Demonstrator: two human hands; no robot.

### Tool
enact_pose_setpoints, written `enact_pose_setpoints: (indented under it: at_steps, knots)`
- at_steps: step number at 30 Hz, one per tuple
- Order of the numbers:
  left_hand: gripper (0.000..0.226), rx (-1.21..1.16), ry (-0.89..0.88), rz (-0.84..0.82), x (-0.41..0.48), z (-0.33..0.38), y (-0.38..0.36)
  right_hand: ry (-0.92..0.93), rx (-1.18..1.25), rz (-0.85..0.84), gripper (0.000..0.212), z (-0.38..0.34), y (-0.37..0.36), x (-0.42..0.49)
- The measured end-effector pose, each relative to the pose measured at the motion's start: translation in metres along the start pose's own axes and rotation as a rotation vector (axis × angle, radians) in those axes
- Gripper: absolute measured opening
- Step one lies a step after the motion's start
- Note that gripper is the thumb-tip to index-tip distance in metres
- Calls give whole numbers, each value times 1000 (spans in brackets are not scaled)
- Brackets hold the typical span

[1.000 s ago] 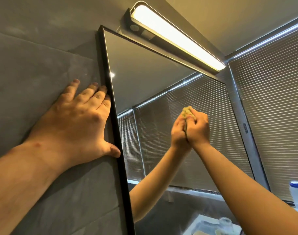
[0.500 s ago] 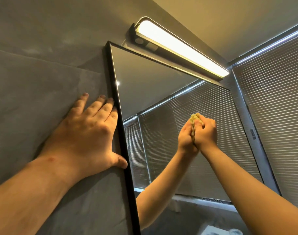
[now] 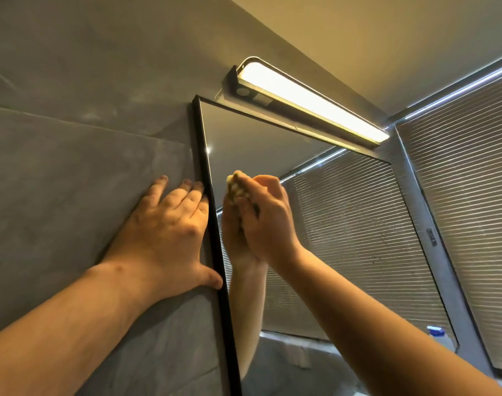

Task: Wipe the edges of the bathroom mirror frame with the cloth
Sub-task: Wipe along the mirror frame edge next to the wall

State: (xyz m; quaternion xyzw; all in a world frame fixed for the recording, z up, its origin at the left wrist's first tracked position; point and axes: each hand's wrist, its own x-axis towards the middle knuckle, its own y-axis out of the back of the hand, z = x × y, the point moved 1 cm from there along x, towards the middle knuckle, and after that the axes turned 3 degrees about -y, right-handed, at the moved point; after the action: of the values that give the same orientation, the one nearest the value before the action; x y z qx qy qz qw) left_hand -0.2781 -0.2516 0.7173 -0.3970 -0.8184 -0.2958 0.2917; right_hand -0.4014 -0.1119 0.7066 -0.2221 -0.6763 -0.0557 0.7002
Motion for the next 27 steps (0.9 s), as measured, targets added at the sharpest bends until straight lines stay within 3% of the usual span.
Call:
enact_pose_setpoints:
  at_steps: [5, 9, 11, 15, 17, 23, 27]
  knots:
    - [112, 30, -37, 28, 11, -10, 15, 2, 19, -32, 35, 2, 2, 7]
    - [146, 104, 83, -103, 31, -25, 24, -115, 34, 32, 37, 33, 11, 20]
    - [145, 125, 105, -180, 35, -27, 19, -195, -18, 50, 39, 55, 17, 23]
    - [143, 132, 87, -126, 32, -30, 14, -335, -57, 80, 41, 87, 31, 26]
    - [142, 117, 78, -115, 33, -30, 13, -305, -47, 67, 39, 81, 32, 26]
    - [138, 89, 80, -119, 31, -28, 16, 22, 9, -8, 38, 7, 8, 16]
    - [137, 44, 107, -47, 26, -26, 17, 38, 124, -50, 35, -16, 1, 10]
